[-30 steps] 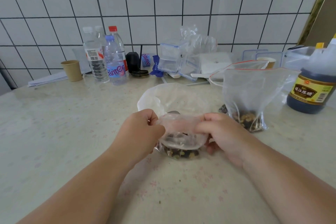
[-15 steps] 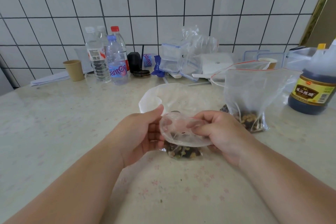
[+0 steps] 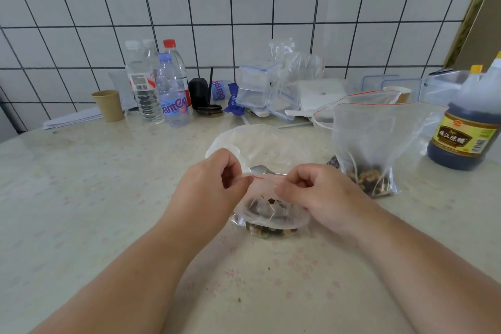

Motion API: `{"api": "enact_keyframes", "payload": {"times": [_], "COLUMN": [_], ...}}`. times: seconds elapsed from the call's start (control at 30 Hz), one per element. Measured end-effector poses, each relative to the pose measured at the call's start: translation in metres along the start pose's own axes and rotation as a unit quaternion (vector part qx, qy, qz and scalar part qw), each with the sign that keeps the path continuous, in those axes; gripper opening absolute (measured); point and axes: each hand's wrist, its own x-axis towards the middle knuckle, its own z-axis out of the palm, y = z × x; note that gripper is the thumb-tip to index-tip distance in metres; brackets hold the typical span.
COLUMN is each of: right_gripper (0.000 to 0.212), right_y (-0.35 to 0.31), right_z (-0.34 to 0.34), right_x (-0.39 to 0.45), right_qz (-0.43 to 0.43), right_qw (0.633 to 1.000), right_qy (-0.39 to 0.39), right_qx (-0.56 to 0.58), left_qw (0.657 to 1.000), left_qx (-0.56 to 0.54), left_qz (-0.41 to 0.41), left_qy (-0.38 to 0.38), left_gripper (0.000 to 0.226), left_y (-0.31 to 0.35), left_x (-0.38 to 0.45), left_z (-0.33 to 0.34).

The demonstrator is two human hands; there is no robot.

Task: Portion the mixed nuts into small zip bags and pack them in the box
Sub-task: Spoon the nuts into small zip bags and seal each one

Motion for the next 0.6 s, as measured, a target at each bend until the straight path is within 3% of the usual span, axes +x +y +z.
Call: {"api": "enact_keyframes", "payload": {"times": [0.07, 0.13, 0.23, 0.33, 0.47, 0.6], "right_gripper": [0.015, 0.018, 0.029, 0.035, 0.030, 0.037], "right_y": [-0.001, -0.002, -0.003, -0.001, -0.006, -0.005], "right_z": [0.003, 0.006, 0.011, 0.009, 0.001, -0.008], "right_x": [0.002, 0.002, 0.003, 0.004, 0.002, 0.002], "right_qz": [-0.027, -0.038, -0.029, 0.014, 0.114, 0.179], "right_qw": [0.999, 0.995, 0.987, 0.988, 0.983, 0.920], "right_qy": [0.043, 0.084, 0.128, 0.122, 0.055, -0.034], "right_qx": [-0.018, -0.042, -0.091, -0.090, 0.132, 0.346], "left_qw": [1.000, 0.999, 0.974, 0.908, 0.829, 0.829], "left_qx": [0.023, 0.010, -0.137, -0.325, -0.454, -0.462], "left_qz": [-0.005, -0.051, -0.173, -0.235, -0.230, -0.215], "left_qy": [-0.001, -0.012, -0.050, -0.125, -0.232, -0.232], "left_gripper": [0.026, 0.024, 0.029, 0.029, 0.014, 0.020], "left_y": [-0.001, 0.000, 0.008, 0.009, 0.005, 0.003], "left_x": [-0.001, 0.000, 0.002, 0.006, 0.007, 0.006], "left_z": [0.002, 0.004, 0.006, 0.001, -0.010, -0.010]}}
